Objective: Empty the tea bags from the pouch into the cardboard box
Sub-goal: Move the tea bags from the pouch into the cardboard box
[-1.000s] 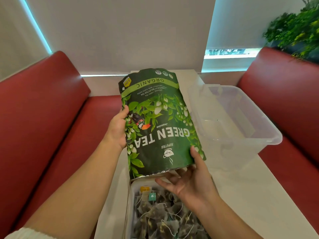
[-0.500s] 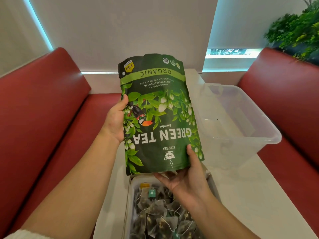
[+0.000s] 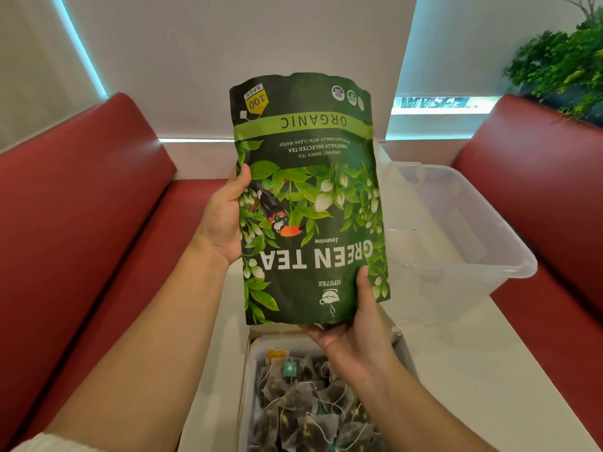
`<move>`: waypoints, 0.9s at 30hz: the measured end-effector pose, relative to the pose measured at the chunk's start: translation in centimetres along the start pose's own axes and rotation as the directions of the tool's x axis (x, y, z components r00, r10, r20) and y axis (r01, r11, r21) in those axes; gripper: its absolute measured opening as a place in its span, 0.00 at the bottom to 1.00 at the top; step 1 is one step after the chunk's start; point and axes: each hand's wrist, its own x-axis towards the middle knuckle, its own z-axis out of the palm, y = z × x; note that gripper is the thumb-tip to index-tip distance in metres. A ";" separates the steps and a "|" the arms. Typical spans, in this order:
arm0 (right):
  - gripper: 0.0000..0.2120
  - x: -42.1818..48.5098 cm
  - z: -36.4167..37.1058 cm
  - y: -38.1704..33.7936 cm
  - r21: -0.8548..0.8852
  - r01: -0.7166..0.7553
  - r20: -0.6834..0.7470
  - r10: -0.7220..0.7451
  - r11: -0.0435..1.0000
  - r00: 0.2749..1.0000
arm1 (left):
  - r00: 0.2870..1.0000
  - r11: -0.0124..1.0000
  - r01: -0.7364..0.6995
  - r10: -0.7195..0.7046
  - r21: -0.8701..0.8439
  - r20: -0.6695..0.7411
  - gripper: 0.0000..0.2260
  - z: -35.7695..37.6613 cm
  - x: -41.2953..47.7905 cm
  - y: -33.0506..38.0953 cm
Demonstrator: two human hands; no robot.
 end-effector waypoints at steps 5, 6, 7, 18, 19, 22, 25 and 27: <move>0.20 0.7 -0.4 -0.2 -0.012 0.018 0.004 -0.017 1.000 1.000 | 1.000 0.995 0.011 -0.010 0.099 -0.011 0.15 -0.8 0.4 0.3; 0.19 0.8 -0.5 -0.2 -0.005 0.019 -0.006 -0.019 1.000 1.000 | 0.999 0.990 0.020 -0.015 0.138 -0.033 0.16 -1.2 0.5 0.3; 0.18 0.9 -0.7 -0.2 0.000 0.017 -0.019 -0.017 1.000 1.000 | 0.998 0.985 0.034 -0.025 0.168 -0.060 0.16 -1.5 0.6 0.2; 0.10 -0.8 -2.9 0.4 -0.136 -0.093 -0.194 0.065 0.986 0.979 | 0.887 0.926 0.350 -0.278 0.145 -0.369 0.14 -5.9 -0.5 -5.2; 0.10 -0.9 -3.0 0.4 -0.154 -0.095 -0.192 0.065 0.983 0.979 | 0.870 0.922 0.371 -0.303 0.113 -0.388 0.14 -6.3 -0.5 -5.5; 0.10 -1.2 -3.2 0.3 -0.221 -0.118 -0.198 0.074 0.968 0.977 | 0.815 0.904 0.421 -0.344 0.068 -0.467 0.17 -6.7 -0.3 -6.0; 0.10 -1.4 -3.4 0.2 -0.274 -0.155 -0.203 0.100 0.949 0.974 | 0.769 0.878 0.435 -0.249 0.198 -0.588 0.28 -7.2 0.4 -6.9; 0.09 -1.5 -3.5 0.2 -0.301 -0.172 -0.206 0.112 0.938 0.972 | 0.795 0.810 0.464 -0.203 0.358 -0.572 0.39 -7.8 0.7 -7.8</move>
